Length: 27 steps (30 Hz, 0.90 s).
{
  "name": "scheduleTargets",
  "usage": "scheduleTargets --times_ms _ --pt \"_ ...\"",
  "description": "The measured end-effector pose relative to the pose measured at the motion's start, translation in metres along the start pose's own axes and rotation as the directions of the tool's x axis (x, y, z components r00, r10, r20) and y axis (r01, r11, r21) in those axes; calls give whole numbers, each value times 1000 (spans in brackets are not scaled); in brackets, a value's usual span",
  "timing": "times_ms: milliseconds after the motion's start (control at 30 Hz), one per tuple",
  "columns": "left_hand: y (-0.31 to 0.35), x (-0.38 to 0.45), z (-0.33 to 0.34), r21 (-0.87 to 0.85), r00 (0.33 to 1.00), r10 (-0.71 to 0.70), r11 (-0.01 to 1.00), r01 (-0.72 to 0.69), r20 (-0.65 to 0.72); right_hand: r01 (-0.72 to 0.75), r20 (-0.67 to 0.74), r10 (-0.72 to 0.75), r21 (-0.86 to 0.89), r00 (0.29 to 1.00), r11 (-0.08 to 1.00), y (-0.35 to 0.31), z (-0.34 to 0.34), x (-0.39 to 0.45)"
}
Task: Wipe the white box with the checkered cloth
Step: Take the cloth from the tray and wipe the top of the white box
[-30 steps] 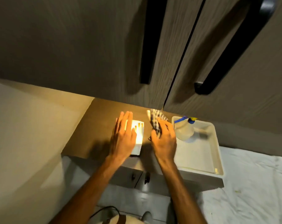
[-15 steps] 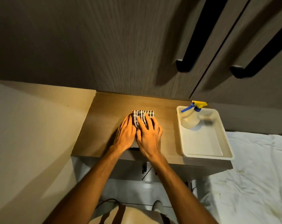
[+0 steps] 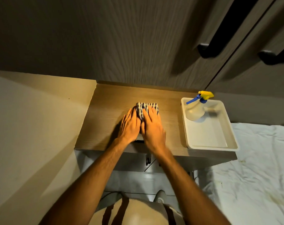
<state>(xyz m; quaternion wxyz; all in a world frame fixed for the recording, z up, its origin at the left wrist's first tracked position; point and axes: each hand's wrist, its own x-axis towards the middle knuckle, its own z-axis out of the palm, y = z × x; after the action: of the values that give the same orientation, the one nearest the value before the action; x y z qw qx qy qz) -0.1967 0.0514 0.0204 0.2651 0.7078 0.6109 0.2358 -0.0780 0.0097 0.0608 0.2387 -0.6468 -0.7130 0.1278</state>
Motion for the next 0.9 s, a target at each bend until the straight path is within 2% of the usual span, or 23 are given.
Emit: scheduleTargets --times_ms 133,300,400,567,633,767,900 --pt "1 0 3 -18 999 -40 999 40 -1 -40 -6 40 49 999 998 14 -4 38" --pt "-7 4 6 38 1000 -23 999 23 -1 -166 -69 174 105 982 980 -1 6 -10" --pt "-8 4 3 -32 1000 -5 999 5 -1 -127 -44 128 33 991 991 -16 7 -34" --pt "-4 7 1 -45 1000 5 999 -4 14 -25 10 26 -48 1000 999 5 -2 26" --pt "1 7 -1 -43 1000 -9 999 10 27 -54 25 55 -32 998 998 11 -4 37" --pt "-5 7 2 60 999 -7 998 4 38 -139 -52 142 45 989 989 1 3 0" --pt "-6 6 0 8 999 -19 1000 19 33 -105 -18 106 52 994 993 -15 0 -37"
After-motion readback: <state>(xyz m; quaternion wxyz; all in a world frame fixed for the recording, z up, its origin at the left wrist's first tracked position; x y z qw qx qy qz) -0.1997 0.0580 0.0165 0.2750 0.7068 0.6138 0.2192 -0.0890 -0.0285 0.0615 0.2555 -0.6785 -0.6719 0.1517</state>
